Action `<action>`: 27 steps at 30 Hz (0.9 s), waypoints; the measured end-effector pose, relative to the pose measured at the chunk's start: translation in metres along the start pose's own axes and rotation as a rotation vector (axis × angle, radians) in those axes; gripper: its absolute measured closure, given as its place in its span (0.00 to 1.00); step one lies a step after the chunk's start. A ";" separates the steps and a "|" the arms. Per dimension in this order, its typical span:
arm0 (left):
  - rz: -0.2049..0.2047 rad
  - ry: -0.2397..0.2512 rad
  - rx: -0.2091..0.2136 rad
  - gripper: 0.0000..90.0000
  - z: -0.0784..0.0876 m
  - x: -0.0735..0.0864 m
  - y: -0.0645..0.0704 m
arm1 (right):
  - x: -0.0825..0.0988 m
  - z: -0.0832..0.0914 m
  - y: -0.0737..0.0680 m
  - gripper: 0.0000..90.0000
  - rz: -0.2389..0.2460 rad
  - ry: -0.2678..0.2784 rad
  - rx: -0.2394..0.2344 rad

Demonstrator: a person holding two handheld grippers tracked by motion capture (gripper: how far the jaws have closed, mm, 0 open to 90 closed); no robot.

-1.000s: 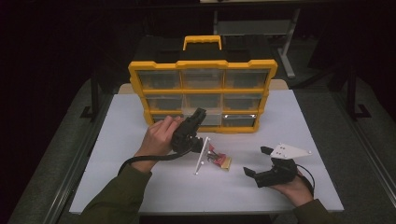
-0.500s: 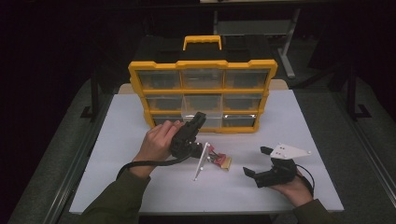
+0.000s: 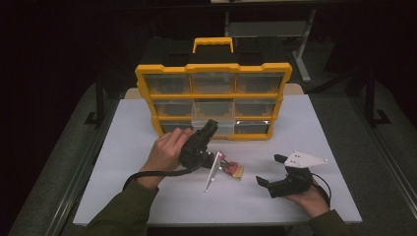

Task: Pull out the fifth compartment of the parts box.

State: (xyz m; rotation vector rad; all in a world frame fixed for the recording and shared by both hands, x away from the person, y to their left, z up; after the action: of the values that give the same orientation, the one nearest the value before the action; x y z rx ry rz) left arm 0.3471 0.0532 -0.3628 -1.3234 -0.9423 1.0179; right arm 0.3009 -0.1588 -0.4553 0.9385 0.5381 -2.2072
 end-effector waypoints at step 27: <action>0.057 -0.003 0.025 0.49 0.016 0.013 0.012 | 0.000 -0.001 0.000 0.00 0.004 -0.002 -0.001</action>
State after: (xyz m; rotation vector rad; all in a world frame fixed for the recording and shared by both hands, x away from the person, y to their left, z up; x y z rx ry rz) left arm 0.3354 0.0704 -0.3746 -1.3347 -0.8959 1.0722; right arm 0.3013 -0.1582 -0.4559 0.9356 0.5354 -2.2044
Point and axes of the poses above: each handheld gripper's, and its own axes: z roughly backward along the jaws, x roughly out of its underside, y roughly to its right, the point moved 7 cm from there along -z, roughly forward along the jaws, and after that the axes turned 13 degrees about -y, right-handed, at the moved point
